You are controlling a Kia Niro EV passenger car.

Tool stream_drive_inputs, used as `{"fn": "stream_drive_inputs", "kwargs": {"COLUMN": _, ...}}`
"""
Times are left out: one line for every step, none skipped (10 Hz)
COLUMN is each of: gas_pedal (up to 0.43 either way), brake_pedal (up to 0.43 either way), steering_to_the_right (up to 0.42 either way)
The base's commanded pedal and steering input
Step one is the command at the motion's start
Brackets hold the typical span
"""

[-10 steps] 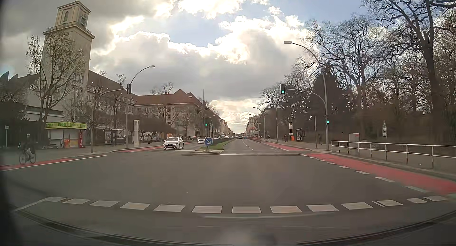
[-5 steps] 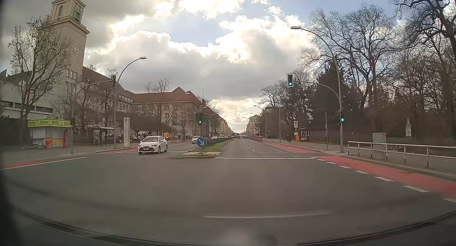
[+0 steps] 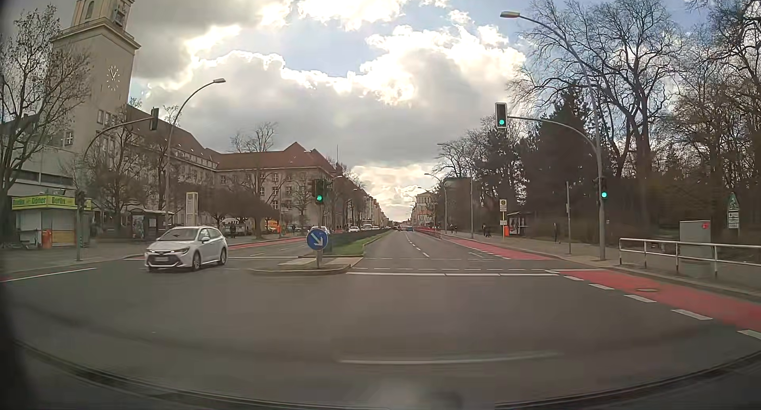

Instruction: Follow the waypoints while adhering to traffic rules and regulations

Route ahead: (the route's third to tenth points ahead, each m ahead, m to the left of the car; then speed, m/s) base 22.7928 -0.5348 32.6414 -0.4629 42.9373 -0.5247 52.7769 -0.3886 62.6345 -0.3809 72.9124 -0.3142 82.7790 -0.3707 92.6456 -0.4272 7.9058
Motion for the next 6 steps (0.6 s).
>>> {"fn": "stream_drive_inputs", "kwargs": {"gas_pedal": 0.067, "brake_pedal": 0.03, "steering_to_the_right": 0.002}}
{"fn": "stream_drive_inputs", "kwargs": {"gas_pedal": 0.067, "brake_pedal": 0.03, "steering_to_the_right": 0.002}}
{"fn": "stream_drive_inputs", "kwargs": {"gas_pedal": 0.059, "brake_pedal": 0.03, "steering_to_the_right": 0.002}}
{"fn": "stream_drive_inputs", "kwargs": {"gas_pedal": 0.047, "brake_pedal": 0.03, "steering_to_the_right": 0.002}}
{"fn": "stream_drive_inputs", "kwargs": {"gas_pedal": 0.047, "brake_pedal": 0.03, "steering_to_the_right": 0.002}}
{"fn": "stream_drive_inputs", "kwargs": {"gas_pedal": 0.039, "brake_pedal": 0.037, "steering_to_the_right": 0.002}}
